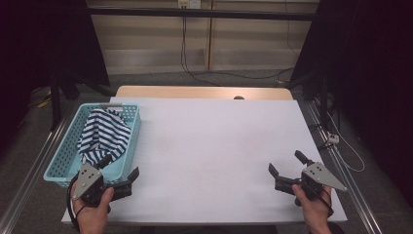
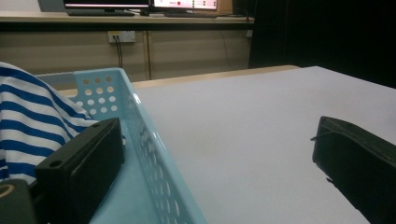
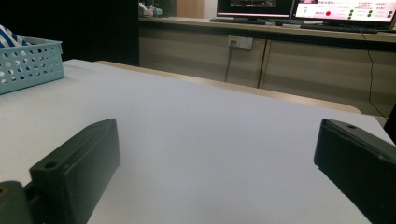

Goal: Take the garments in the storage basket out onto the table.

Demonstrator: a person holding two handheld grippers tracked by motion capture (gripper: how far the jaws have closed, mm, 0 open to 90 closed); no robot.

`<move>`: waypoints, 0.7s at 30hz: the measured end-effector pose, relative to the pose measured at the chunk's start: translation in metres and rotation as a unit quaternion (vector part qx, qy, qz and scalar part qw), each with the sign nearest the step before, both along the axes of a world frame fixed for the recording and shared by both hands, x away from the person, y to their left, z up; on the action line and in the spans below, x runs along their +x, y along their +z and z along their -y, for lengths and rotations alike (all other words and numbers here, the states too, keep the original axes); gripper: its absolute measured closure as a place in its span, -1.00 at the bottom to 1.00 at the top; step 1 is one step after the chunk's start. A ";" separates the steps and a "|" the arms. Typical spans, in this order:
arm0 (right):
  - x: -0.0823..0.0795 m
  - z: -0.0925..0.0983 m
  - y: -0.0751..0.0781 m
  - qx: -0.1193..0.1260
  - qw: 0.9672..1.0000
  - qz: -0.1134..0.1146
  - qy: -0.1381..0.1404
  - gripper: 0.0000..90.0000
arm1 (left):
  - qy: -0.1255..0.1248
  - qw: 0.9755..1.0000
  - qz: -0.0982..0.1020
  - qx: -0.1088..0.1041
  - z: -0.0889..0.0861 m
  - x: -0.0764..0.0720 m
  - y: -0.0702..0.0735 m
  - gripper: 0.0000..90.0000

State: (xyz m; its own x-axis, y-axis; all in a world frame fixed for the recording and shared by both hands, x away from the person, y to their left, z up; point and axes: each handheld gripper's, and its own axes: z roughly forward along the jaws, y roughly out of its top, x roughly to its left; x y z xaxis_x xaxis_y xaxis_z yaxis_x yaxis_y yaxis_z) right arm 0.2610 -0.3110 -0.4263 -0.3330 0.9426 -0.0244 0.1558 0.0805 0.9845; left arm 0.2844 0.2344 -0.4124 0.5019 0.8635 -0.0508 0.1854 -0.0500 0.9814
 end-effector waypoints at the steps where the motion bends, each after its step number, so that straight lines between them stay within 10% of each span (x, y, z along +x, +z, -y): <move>1: 0.000 0.000 0.000 0.000 1.000 -0.001 0.001 -1.00 | 0.004 1.000 -0.003 0.001 -0.001 0.001 0.000 -0.95; 21: 0.003 0.000 -0.001 0.014 1.000 -0.008 0.010 -1.00 | 0.003 0.999 -0.028 0.023 -0.022 0.011 0.019 -0.95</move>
State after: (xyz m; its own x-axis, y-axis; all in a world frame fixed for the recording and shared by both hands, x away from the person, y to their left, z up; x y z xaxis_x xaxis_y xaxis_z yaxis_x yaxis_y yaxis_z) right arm 0.2638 -0.3107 -0.4272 -0.3521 0.9359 0.0068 0.1706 0.0571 0.9837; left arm 0.2950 0.2562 -0.3933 0.4938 0.8687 -0.0388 0.2403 -0.0934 0.9662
